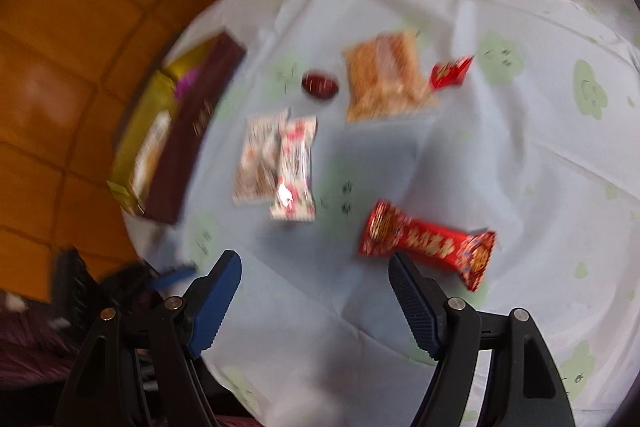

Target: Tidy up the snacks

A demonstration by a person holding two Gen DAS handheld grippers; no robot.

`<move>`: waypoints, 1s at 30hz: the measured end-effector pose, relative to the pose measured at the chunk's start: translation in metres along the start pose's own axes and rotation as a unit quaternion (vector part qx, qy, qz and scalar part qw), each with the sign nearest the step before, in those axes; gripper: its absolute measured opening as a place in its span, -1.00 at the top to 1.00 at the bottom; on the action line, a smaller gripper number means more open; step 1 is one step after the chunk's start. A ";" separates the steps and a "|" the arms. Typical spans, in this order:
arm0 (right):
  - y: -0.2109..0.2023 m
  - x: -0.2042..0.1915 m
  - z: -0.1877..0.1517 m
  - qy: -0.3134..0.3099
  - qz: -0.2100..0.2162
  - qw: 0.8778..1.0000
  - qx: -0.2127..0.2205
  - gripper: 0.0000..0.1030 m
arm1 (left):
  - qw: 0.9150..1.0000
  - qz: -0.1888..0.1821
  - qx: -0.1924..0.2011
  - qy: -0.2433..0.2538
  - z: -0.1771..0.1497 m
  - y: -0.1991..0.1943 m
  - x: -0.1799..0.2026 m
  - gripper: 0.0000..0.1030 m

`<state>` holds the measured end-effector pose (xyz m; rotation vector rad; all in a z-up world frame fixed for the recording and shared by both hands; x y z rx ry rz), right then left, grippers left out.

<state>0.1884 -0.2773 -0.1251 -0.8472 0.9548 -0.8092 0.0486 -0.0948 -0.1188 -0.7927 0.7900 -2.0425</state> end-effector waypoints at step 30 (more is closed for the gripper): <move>0.041 0.022 0.007 -0.143 -0.280 0.949 0.009 0.54 | 1.000 0.006 -0.003 0.012 -0.001 0.002 0.005 0.00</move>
Point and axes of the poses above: each gripper's, at about its wrist camera, not at the fingertips, and y roughly the way its jaws point, x to its right, z to its top, the point moved 7 cm from there along y, roughly the way its jaws point, and after that the axes turned 10 degrees about -z, right-handed, at the moved point
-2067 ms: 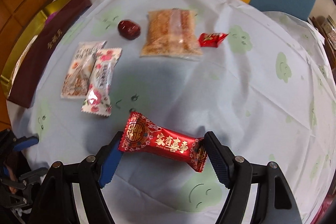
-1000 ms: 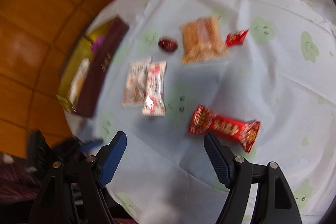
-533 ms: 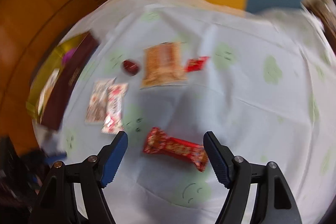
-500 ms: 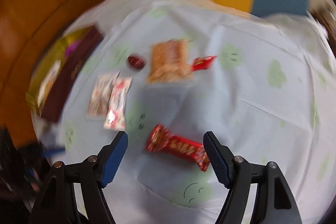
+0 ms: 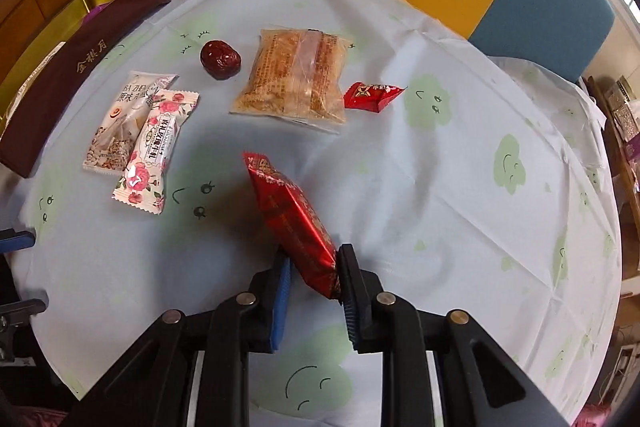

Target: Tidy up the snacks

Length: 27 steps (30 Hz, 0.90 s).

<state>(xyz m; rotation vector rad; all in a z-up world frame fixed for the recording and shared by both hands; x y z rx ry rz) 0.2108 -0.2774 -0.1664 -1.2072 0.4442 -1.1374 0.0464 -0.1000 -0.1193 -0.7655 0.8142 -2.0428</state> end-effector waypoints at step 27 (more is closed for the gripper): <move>-0.022 0.022 0.013 0.066 0.089 0.993 0.039 -0.34 | 0.985 0.085 -0.034 -0.150 0.128 0.054 -0.072 0.03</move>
Point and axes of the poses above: each gripper's, at about its wrist camera, not at the fingertips, and y roughly the way its jaws point, x to its right, z to its top, the point moved 7 cm from there along y, roughly the way its jaws point, and after that the axes turned 10 degrees about -z, right-handed, at the moved point
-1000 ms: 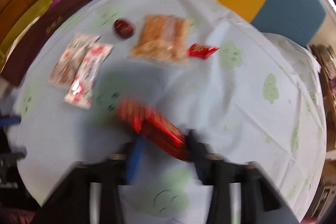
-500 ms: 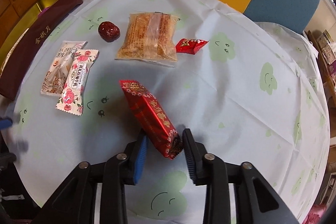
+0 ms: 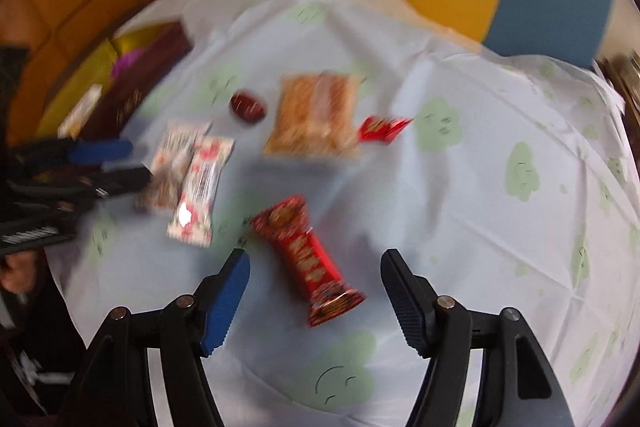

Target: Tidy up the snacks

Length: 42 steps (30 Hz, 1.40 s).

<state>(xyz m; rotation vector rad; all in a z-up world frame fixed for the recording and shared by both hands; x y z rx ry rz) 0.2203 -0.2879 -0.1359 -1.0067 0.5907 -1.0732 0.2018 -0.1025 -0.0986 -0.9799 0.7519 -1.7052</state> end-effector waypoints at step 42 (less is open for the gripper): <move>0.035 -0.031 -0.014 -0.045 -0.018 0.998 -0.031 0.52 | 0.990 -0.026 0.055 0.131 -0.061 -0.020 0.030 0.77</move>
Point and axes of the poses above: each gripper's, at about its wrist camera, not at the fingertips, and y roughly the way its jaws point, x to its right, z to its top, the point moved 7 cm from there along y, roughly the way its jaws point, and after that the axes turned 10 degrees about -z, right-handed, at the moved point
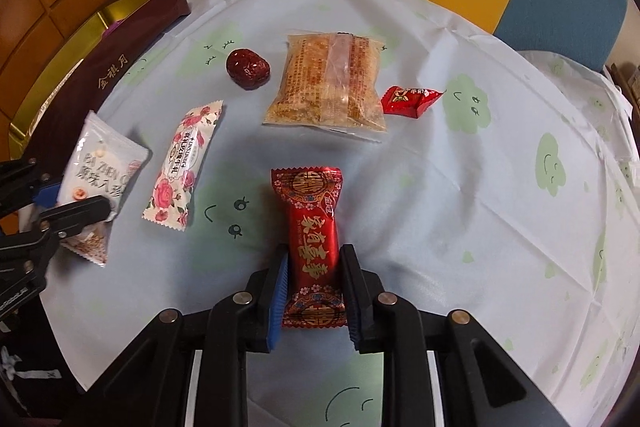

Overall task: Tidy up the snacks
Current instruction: 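Release the white pack into the gold tin with the left tool while the right tool holds the candy bar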

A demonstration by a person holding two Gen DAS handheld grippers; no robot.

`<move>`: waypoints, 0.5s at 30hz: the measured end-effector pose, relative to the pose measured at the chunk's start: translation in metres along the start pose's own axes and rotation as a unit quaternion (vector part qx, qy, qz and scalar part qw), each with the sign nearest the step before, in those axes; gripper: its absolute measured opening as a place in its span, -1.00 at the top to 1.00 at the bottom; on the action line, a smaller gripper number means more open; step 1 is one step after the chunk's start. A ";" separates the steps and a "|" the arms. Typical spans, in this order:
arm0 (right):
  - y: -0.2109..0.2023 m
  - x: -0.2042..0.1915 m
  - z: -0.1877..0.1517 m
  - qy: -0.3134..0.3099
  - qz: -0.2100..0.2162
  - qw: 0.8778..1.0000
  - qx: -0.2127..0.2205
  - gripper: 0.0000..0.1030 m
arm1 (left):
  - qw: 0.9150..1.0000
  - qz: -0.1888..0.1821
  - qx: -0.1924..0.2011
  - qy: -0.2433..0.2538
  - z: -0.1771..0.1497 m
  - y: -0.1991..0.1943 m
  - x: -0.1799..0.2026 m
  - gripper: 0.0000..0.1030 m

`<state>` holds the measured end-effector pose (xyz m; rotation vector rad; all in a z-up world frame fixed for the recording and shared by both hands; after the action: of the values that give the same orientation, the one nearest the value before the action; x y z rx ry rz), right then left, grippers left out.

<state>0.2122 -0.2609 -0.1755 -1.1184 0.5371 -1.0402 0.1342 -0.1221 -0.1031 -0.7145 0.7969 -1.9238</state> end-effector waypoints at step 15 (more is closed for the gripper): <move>-0.004 -0.012 -0.007 -0.006 -0.020 1.000 0.008 0.52 | 0.999 0.007 0.041 0.022 0.006 -0.036 0.016 0.79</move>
<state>0.2001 -0.2536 -0.1762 -1.1261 0.4973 -1.0700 0.1133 -0.1240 -0.0695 -0.6161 0.7432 -1.9539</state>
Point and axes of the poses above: each gripper's, at about its wrist camera, not at the fingertips, and y roughly the way its jaws point, x to its right, z to its top, the point moved 7 cm from there along y, roughly the way its jaws point, and after that the axes turned 10 degrees about -z, right-handed, at the moved point
